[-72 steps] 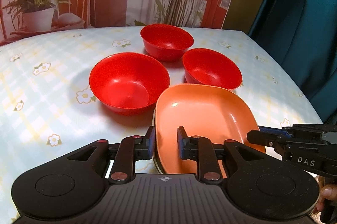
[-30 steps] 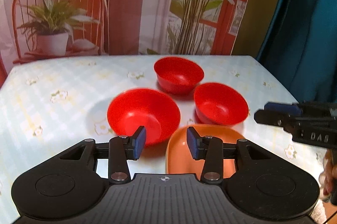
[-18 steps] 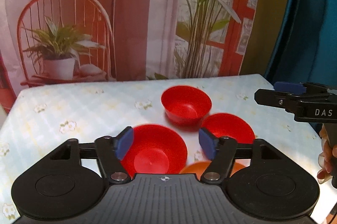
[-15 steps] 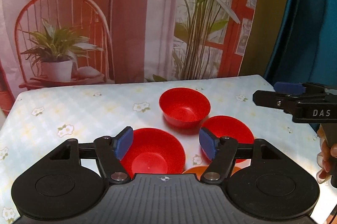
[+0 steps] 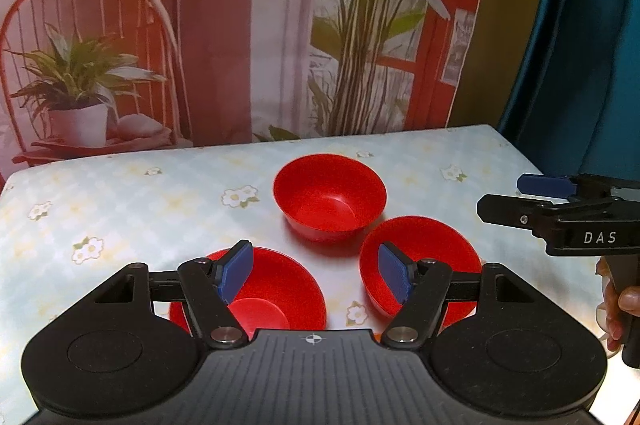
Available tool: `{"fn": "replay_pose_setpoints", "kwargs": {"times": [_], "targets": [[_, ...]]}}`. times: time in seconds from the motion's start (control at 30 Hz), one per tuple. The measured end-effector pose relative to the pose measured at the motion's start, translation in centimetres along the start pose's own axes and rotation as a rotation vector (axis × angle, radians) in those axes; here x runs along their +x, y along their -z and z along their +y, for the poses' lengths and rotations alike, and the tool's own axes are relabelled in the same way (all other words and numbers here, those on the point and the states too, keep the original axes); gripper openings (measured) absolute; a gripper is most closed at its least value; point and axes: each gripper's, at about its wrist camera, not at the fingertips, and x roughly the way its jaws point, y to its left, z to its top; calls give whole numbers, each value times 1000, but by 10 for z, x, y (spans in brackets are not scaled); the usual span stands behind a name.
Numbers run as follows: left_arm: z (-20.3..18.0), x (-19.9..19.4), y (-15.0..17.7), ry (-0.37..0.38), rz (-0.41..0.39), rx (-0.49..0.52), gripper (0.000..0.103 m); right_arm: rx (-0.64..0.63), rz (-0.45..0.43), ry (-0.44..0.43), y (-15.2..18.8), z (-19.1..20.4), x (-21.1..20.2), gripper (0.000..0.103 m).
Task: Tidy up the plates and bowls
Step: 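Move the left tool toward a red bowl while the right tool approaches another red bowl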
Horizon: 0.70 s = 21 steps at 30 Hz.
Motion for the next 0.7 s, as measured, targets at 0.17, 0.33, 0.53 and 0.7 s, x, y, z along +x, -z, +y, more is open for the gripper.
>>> {"fn": "replay_pose_setpoints", "kwargs": {"times": [0.17,0.33,0.53,0.7], "targets": [[-2,12,0,8,24,-3,71,6,17,13,10,-10,7,87],[-6,23,-1,24,46,8,71,19,42,12,20,-15,16,85],[-12,39,-1,72,93,5,68,17,64,1,28,-13,27,78],[-20,49,1,102,127,31,59,51,84,-29,39,-12,30,63]]}}
